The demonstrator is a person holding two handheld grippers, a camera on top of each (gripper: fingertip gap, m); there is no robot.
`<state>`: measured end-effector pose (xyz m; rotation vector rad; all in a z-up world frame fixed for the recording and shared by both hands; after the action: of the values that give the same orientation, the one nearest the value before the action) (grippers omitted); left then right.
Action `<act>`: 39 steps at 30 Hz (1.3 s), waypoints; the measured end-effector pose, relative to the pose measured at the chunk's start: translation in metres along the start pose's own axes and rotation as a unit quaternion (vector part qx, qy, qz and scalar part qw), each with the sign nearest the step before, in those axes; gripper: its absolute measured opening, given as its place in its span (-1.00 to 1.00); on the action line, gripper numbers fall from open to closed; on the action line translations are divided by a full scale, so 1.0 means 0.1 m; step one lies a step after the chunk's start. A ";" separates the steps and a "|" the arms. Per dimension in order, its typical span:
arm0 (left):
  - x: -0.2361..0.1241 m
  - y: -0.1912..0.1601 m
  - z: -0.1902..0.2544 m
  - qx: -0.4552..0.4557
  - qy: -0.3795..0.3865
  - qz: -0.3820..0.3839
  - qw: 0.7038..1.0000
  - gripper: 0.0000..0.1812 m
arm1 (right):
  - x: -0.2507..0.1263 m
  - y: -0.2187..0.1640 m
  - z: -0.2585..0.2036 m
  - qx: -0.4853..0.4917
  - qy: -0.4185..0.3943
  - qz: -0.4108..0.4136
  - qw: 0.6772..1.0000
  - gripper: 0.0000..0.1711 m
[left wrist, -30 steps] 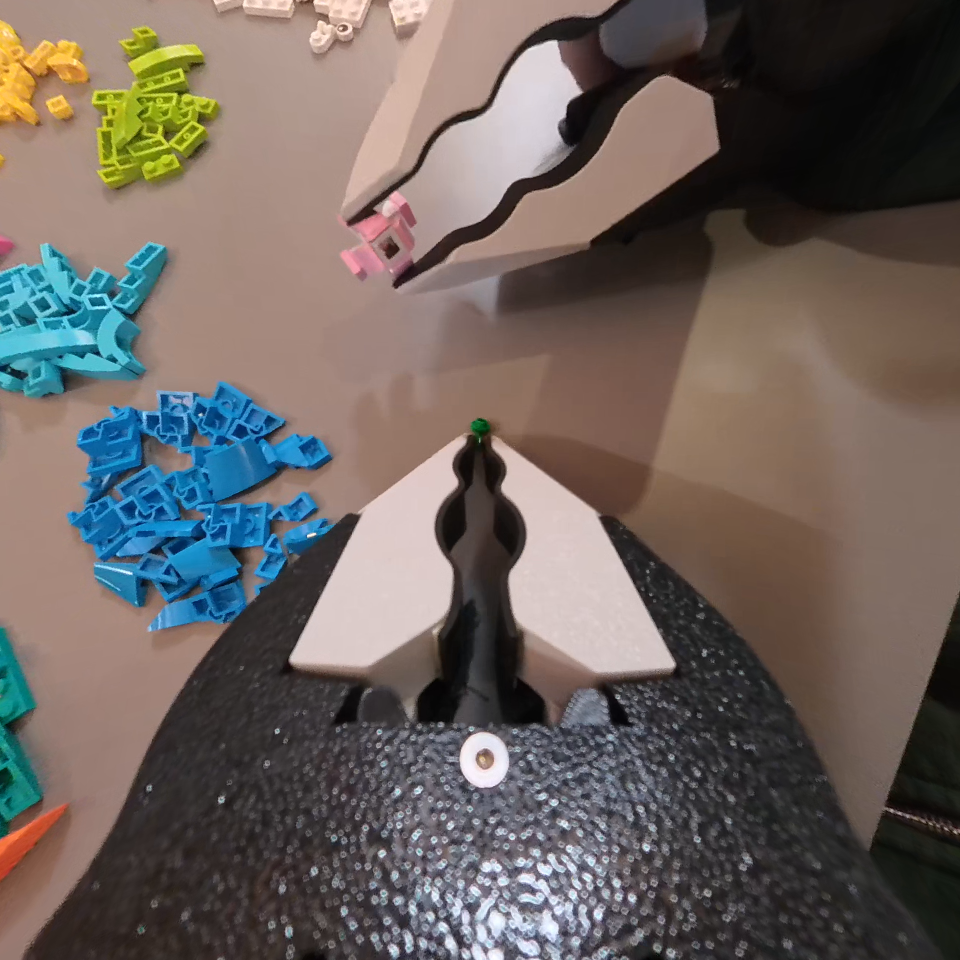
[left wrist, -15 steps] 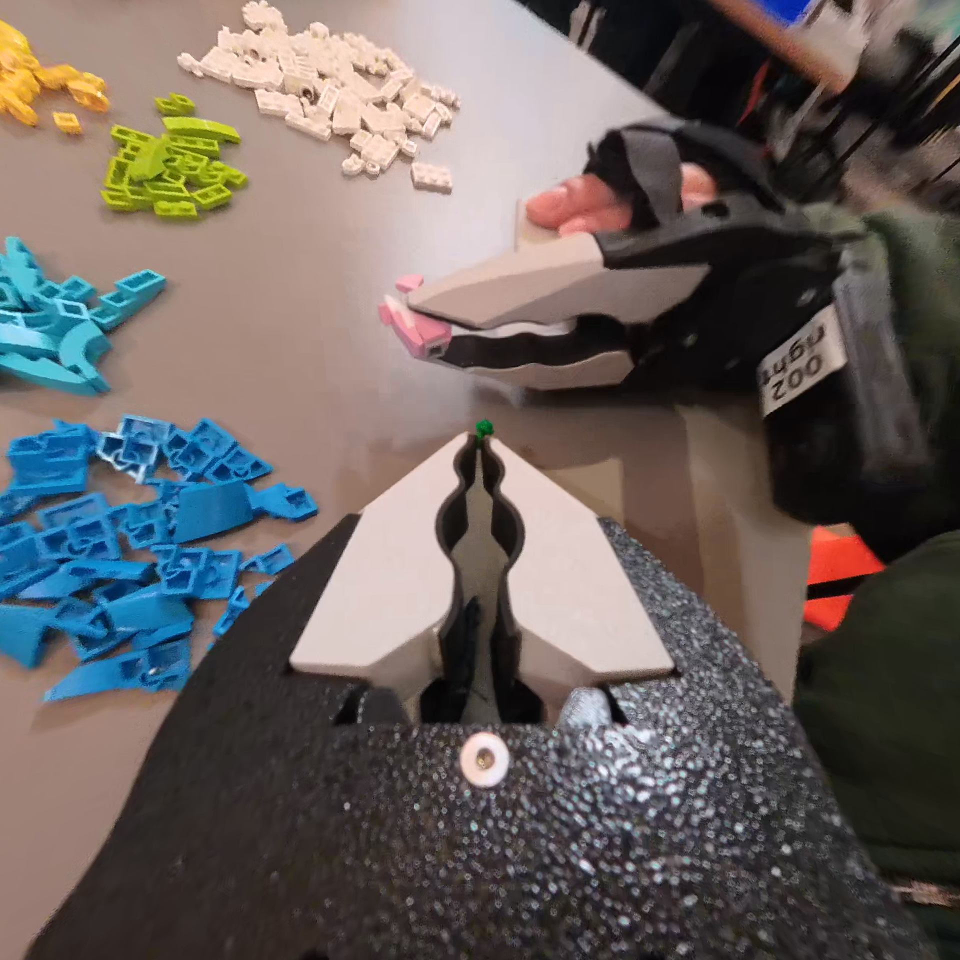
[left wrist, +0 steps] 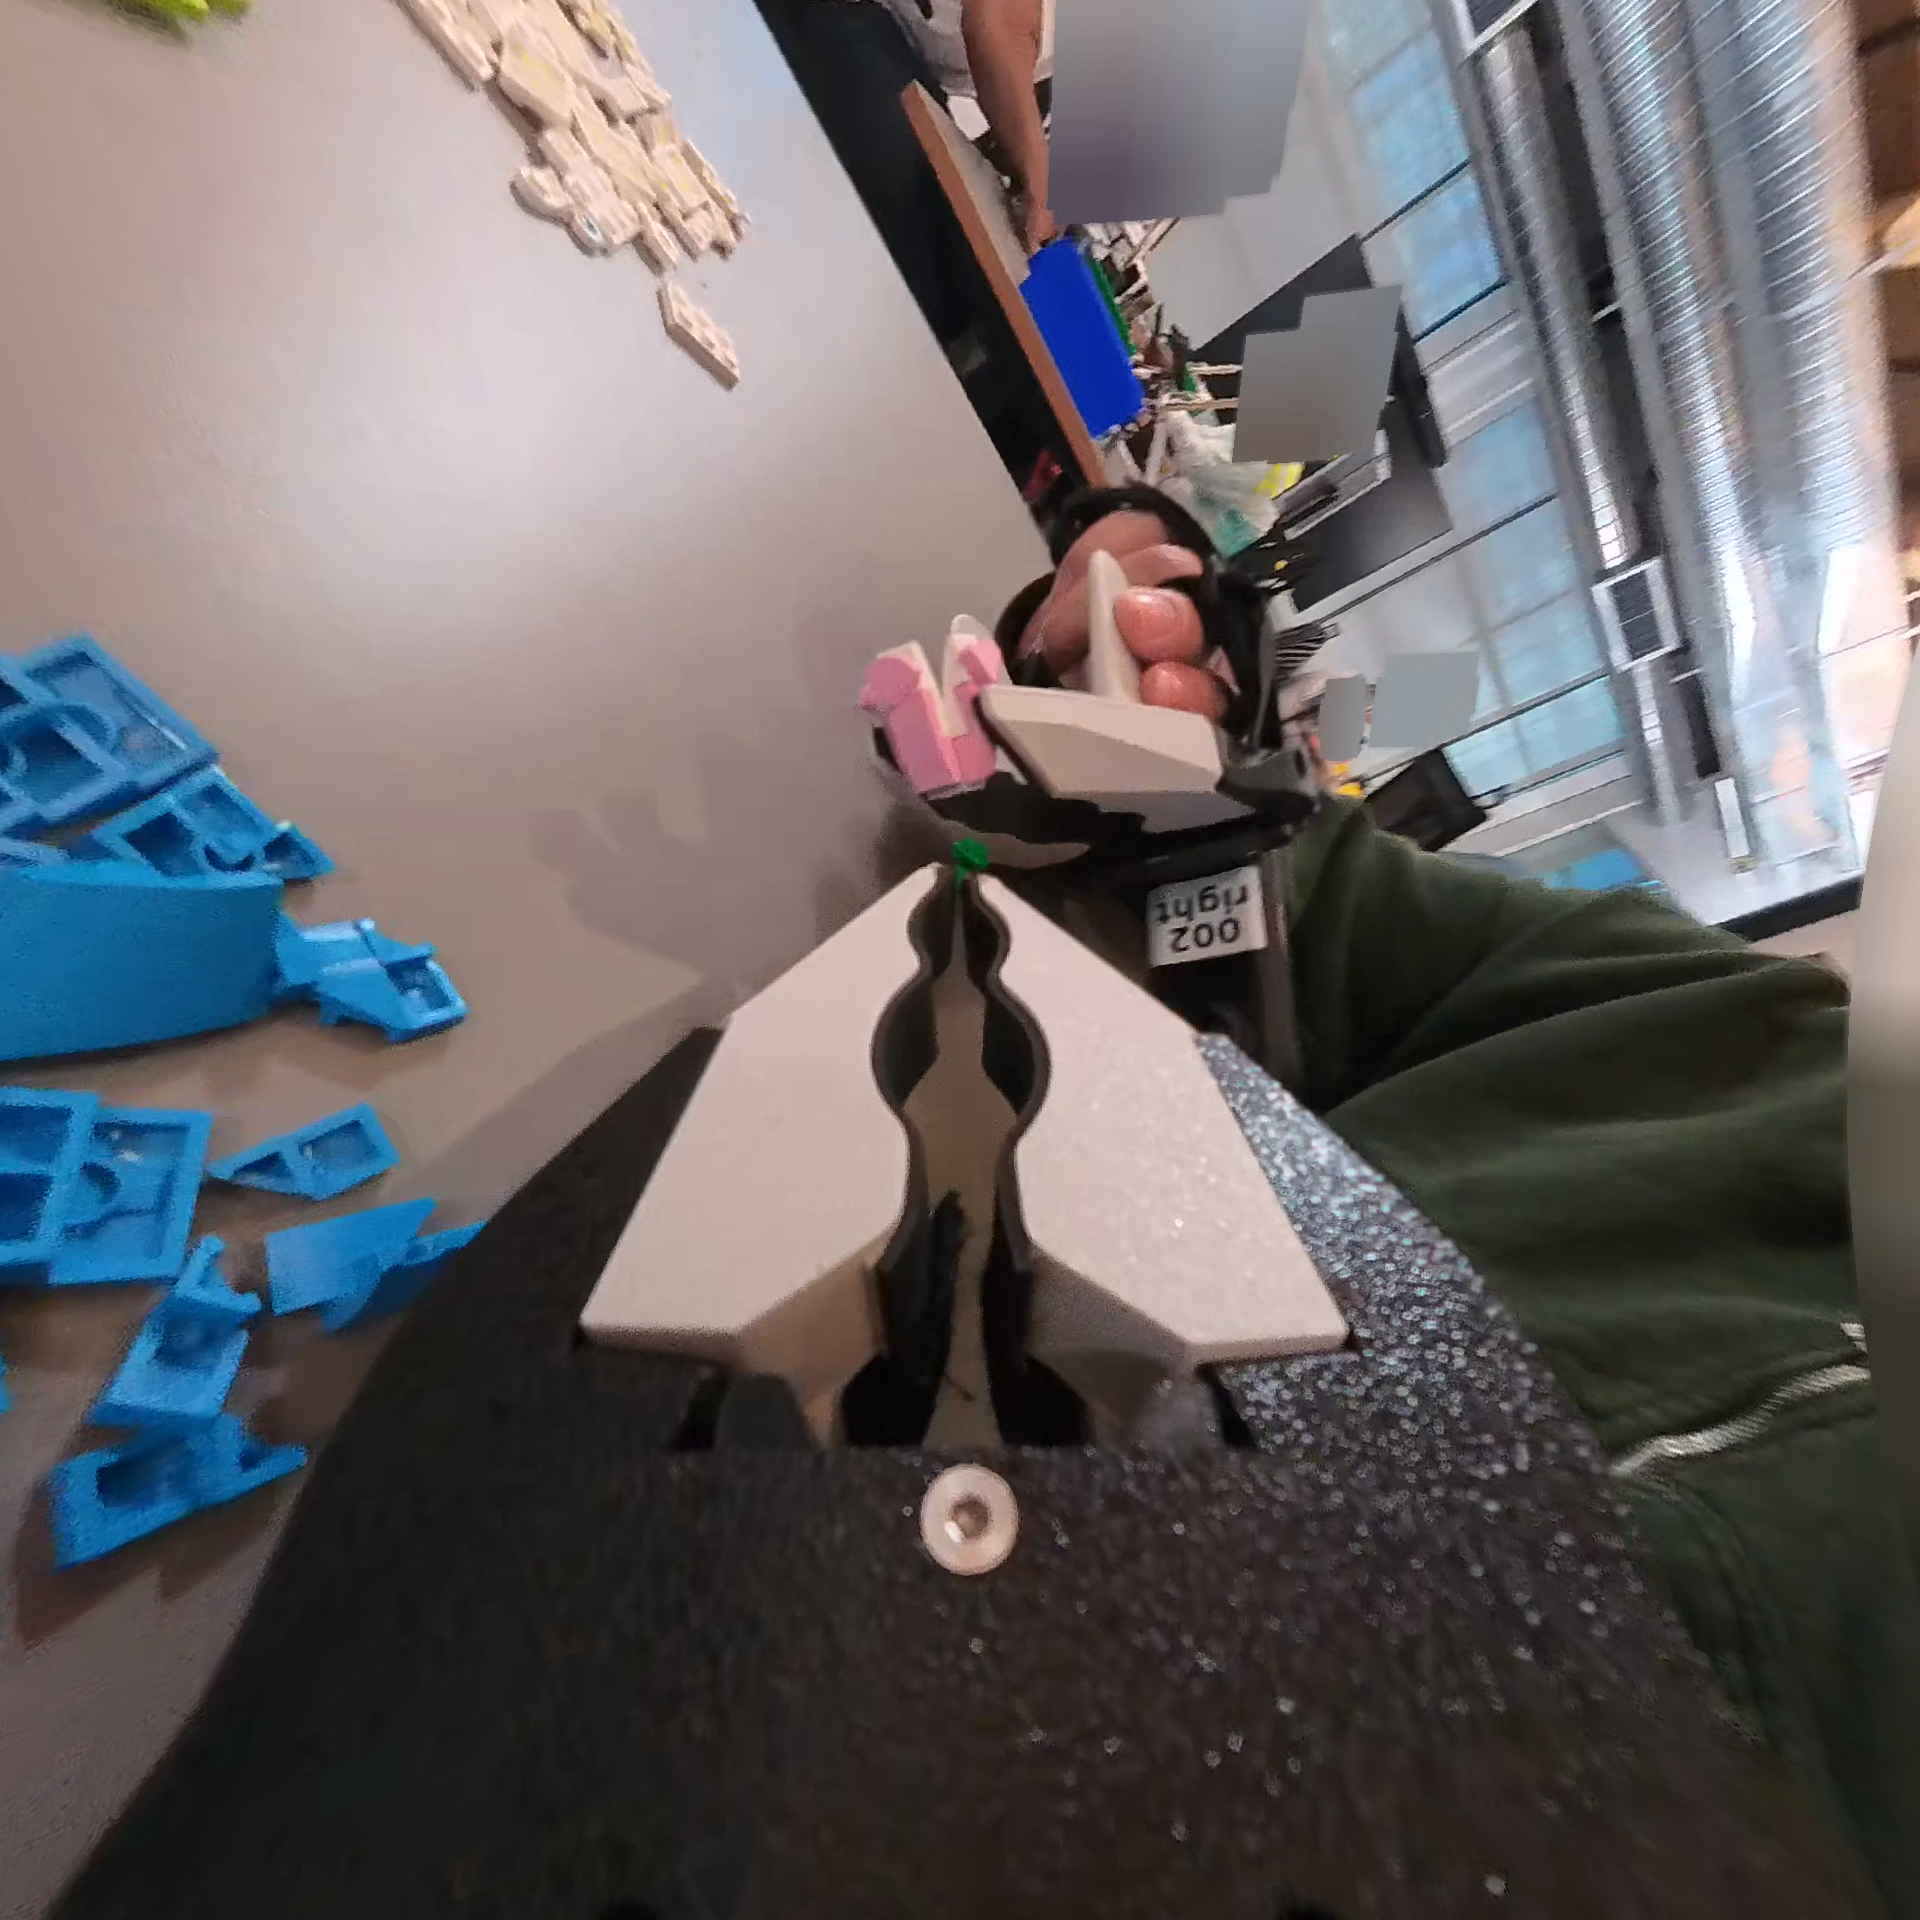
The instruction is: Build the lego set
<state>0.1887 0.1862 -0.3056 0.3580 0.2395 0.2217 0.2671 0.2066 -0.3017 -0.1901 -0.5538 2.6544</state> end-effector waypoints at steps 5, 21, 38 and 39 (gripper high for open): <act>0.01 0.01 0.01 -0.067 -0.050 -0.009 0.996 -1.00 | -0.01 0.05 0.01 -0.056 -0.013 -0.001 0.998 -0.79; -0.04 0.09 0.02 -0.123 -0.108 0.007 0.986 -1.00 | -0.08 0.07 0.07 -0.093 -0.040 0.001 0.995 -0.78; -0.40 -0.14 0.22 0.224 0.116 -0.047 0.967 -1.00 | 0.00 -0.26 -0.05 0.101 0.016 -0.030 0.994 -0.78; -0.46 -0.18 0.21 0.256 0.143 -0.066 0.954 -1.00 | 0.00 -0.25 -0.05 0.103 0.020 -0.029 0.994 -0.78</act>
<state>0.1542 0.1510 -0.2841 0.8234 0.6090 0.0754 0.2776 0.2295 -0.2963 -0.1620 -0.2664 2.6224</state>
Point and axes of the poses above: each gripper's, where its closed fingertips meet, x out along the fingers, y out of its top, z = x × y across the jaws, the point moved 5 cm from there along -x, back along the fingers, and after that the axes turned 12 degrees about -x, right-handed, at the moved point
